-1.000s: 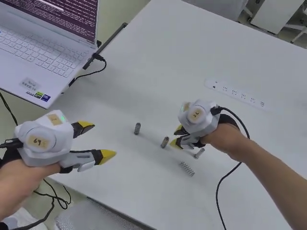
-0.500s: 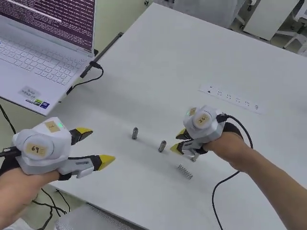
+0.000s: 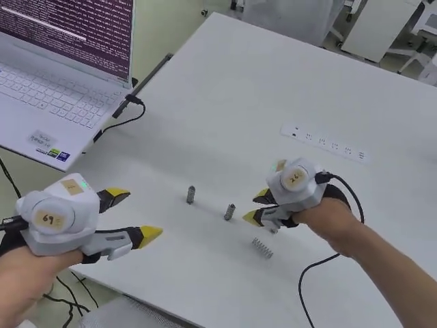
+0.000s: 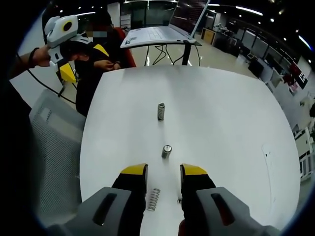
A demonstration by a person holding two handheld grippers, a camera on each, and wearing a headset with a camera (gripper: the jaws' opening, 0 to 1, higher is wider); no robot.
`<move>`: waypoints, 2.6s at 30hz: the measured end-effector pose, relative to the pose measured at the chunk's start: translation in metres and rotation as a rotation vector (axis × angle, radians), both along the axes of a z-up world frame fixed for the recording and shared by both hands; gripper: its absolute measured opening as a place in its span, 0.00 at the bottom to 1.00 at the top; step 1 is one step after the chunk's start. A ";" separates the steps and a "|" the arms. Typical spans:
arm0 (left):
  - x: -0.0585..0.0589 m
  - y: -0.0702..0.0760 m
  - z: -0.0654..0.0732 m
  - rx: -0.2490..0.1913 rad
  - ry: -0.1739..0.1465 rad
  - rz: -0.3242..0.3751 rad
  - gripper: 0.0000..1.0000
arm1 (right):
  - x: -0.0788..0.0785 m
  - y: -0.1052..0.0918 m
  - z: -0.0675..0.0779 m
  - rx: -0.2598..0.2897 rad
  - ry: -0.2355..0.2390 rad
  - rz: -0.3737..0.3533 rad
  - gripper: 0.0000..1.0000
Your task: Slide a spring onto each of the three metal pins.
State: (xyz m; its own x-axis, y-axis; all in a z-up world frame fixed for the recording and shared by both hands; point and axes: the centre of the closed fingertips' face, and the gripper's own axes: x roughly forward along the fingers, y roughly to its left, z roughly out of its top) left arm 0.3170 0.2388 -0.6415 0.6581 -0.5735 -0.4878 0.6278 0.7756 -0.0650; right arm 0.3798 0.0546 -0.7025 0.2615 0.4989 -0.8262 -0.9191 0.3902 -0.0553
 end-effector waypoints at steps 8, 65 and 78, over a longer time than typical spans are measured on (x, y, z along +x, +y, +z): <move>0.002 -0.001 0.001 0.000 -0.003 -0.005 0.51 | -0.010 -0.012 0.003 0.021 -0.018 -0.044 0.25; 0.005 -0.033 0.011 -0.016 -0.007 -0.075 0.52 | -0.072 -0.103 0.055 0.304 -0.118 -0.468 0.46; 0.009 -0.043 0.010 -0.021 -0.006 -0.094 0.53 | -0.081 -0.120 0.058 0.325 -0.132 -0.525 0.51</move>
State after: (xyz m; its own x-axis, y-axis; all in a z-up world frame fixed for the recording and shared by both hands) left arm 0.3262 0.1957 -0.6315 0.6038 -0.6431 -0.4710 0.6983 0.7117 -0.0767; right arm 0.2984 -0.0659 -0.6445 0.6290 0.4965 -0.5982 -0.5938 0.8035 0.0426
